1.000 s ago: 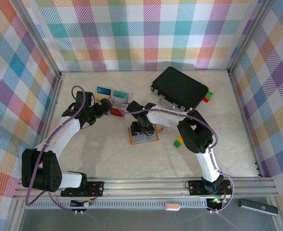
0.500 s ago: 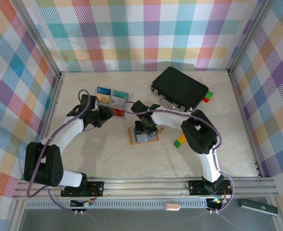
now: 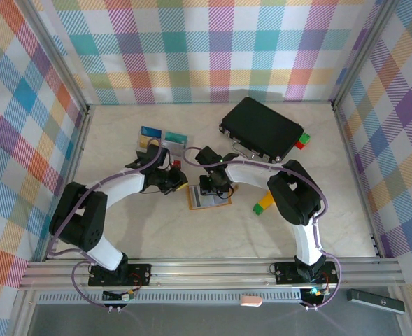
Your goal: Take the credit cards out of the card holder
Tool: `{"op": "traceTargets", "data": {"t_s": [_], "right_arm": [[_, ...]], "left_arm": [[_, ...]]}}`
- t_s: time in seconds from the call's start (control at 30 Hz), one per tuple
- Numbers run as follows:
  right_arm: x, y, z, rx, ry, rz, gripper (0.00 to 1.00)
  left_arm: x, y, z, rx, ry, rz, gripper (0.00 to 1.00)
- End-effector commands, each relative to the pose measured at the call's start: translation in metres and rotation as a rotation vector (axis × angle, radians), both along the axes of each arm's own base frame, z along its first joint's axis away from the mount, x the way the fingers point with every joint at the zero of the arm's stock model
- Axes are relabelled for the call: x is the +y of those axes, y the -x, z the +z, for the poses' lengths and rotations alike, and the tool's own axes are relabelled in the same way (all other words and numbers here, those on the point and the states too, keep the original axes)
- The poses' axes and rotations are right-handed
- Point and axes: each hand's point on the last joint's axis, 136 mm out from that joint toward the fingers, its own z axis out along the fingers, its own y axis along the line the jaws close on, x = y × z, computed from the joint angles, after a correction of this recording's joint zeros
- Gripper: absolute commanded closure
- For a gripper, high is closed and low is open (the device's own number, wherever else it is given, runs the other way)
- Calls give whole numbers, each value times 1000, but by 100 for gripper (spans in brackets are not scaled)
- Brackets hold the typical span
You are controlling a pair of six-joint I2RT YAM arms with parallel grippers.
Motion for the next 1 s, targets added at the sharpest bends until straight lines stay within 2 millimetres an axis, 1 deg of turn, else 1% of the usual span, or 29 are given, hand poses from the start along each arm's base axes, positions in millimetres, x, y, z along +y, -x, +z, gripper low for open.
{"op": "traceTargets", "data": {"t_s": [0.0,0.13,0.23,0.4,0.47,0.53,0.6,0.7,0.8,0.9,0.97], "right_arm": [[-20,6,-16,35,59,-33,72],[-21,6,-15,34,58,-35,72],[-23,6,-16,31,68,-37,72],[-30,3,-14,12,111,-44,69],[-35,0,-9,-8,141,-52,66],[-40,-3,-4,-32,158,-53,60],[-44,-7,3,-66,173,-45,56],[-57,-13,10,-105,198,-70,54],[-79,-18,14,-126,222,-137,54],[-102,-20,17,-130,212,-218,54],[-114,-21,24,-143,196,-254,54]], "left_arm": [[-23,-2,2,2,51,-47,89],[-35,3,-11,41,47,-79,91],[-35,7,-23,72,30,-82,93],[-21,16,-45,132,-63,-73,94],[-14,20,-53,149,-110,-74,95],[-7,26,-60,178,-151,-78,95],[-6,25,-59,175,-158,-79,96],[-15,17,-51,150,-124,-83,96],[-19,13,-47,140,-110,-95,96],[-23,14,-45,140,-96,-116,95],[-25,14,-41,133,-89,-131,95]]}}
